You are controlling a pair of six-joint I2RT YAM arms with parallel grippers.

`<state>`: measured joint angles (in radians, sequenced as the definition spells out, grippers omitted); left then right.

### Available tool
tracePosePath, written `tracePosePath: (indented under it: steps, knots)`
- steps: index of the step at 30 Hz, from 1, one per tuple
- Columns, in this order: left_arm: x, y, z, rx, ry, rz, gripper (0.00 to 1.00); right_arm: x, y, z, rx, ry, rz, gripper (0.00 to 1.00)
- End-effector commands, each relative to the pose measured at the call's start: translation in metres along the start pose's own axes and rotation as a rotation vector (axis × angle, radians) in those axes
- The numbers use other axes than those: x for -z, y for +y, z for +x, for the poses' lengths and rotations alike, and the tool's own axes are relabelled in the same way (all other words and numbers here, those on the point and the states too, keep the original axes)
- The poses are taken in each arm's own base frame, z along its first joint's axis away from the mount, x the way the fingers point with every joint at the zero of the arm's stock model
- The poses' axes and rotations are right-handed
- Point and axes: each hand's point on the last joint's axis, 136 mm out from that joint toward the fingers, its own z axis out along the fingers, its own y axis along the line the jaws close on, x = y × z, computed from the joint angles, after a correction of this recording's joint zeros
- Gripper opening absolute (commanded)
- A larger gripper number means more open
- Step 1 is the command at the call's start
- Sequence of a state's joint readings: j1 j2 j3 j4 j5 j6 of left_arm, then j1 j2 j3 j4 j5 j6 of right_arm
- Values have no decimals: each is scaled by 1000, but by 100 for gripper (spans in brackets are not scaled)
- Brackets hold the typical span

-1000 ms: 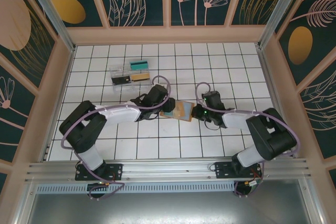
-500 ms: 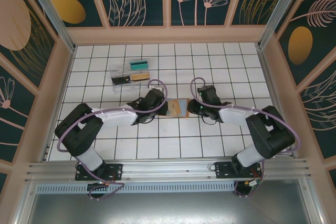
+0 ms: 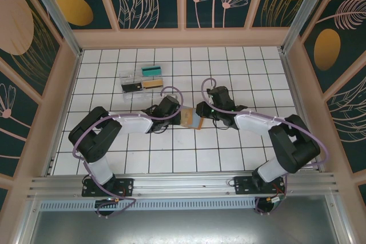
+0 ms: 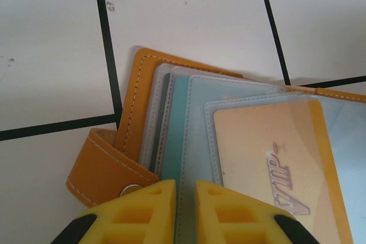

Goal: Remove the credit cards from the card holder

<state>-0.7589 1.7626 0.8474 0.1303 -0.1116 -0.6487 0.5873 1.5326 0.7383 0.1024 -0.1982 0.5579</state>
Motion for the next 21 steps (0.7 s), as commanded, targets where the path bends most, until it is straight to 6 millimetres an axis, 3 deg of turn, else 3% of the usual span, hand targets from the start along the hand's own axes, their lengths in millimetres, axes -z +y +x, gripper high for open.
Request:
tracePosePath:
  steps: [1, 8, 13, 18, 21]
  knots:
    - [-2, 8, 1, -9, -3, -19, 18, -12, 14, 10, -5, 54, -68, 19]
    - [10, 2, -9, 0, -33, -2, 19, -29, 21, 27, 5, 113, -74, 17]
    - [27, -3, -29, -12, -92, 9, 25, -37, 30, 34, 21, 134, -87, 16]
    - [13, 19, -31, -1, -64, -25, 22, -38, 31, 34, 18, 133, -85, 16]
    - [-3, 29, -18, 5, -15, -26, 20, -38, 31, 35, 7, 132, -86, 18]
